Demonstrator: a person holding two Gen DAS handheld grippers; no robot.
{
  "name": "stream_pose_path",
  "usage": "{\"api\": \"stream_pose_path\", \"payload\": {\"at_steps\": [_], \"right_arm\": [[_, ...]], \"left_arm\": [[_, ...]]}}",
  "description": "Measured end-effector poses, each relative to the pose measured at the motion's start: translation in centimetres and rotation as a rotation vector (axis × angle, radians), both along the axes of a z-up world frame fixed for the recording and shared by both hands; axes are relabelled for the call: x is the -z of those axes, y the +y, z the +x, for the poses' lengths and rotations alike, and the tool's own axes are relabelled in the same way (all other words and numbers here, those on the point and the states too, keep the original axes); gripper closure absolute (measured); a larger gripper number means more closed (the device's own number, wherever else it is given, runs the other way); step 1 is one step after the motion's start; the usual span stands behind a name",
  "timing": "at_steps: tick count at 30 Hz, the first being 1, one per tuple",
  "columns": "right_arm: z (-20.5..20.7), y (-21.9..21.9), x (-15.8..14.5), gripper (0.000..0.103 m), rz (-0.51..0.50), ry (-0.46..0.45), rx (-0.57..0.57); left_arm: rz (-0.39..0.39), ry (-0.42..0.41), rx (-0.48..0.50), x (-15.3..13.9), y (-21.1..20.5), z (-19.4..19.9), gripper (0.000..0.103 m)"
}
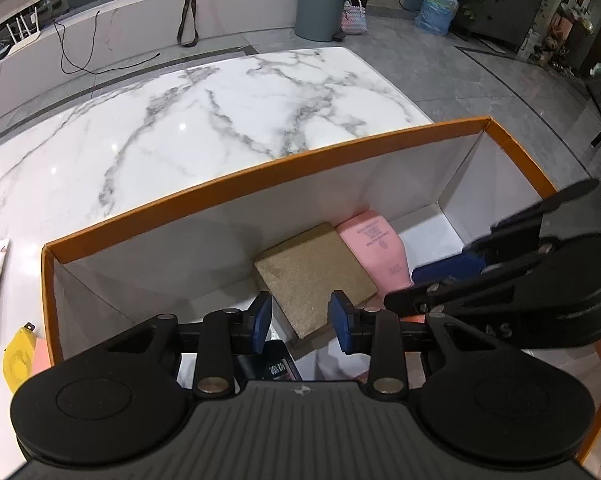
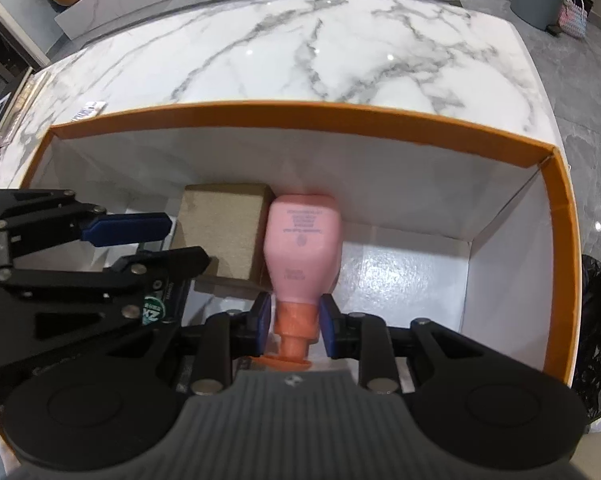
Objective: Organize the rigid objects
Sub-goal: 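Lower the cube box and pink bottle into the orange box and open both grippers, then reach the left gripper to the white Vaseline tube and grasp it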
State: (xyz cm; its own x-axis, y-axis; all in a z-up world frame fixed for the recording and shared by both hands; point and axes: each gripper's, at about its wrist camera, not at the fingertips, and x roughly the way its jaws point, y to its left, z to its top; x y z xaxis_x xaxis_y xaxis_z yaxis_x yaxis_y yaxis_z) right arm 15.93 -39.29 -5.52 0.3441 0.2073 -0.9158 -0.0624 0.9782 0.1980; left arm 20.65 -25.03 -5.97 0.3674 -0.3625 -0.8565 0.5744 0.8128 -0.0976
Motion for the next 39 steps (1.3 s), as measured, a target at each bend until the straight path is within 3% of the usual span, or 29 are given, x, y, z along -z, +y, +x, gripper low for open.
{"api": "stream_pose_path", "payload": {"at_steps": [9, 15, 20, 26, 30, 39], "right_arm": [[-1.2, 0.4, -2.1, 0.076, -0.022, -0.023, 0.003], [-2.8, 1.6, -4.4, 0.064, -0.017, -0.065, -0.011], [-4.1, 3.6, -7.3, 0.064, -0.018, -0.136, -0.045], [-5.0, 7.5, -10.2, 0.065, 0.014, -0.234, -0.104], [-5.1, 11.2, -11.6, 0.065, 0.013, -0.28, -0.157], [-2.8, 21.1, -10.9, 0.065, -0.023, -0.203, -0.295]], "left_arm": [[-0.044, -0.029, 0.015, -2.2, 0.9, -1.2, 0.063], [-0.098, -0.059, 0.015, -4.8, 2.7, -2.9, 0.063], [-0.086, -0.137, 0.027, -7.3, 6.3, -4.5, 0.063], [-0.027, -0.202, -0.051, -9.9, 12.7, -5.3, 0.063], [-0.031, -0.223, -0.117, -10.8, 16.6, -5.7, 0.063], [-0.092, -0.181, -0.143, -7.9, 22.2, -5.2, 0.063]]}}
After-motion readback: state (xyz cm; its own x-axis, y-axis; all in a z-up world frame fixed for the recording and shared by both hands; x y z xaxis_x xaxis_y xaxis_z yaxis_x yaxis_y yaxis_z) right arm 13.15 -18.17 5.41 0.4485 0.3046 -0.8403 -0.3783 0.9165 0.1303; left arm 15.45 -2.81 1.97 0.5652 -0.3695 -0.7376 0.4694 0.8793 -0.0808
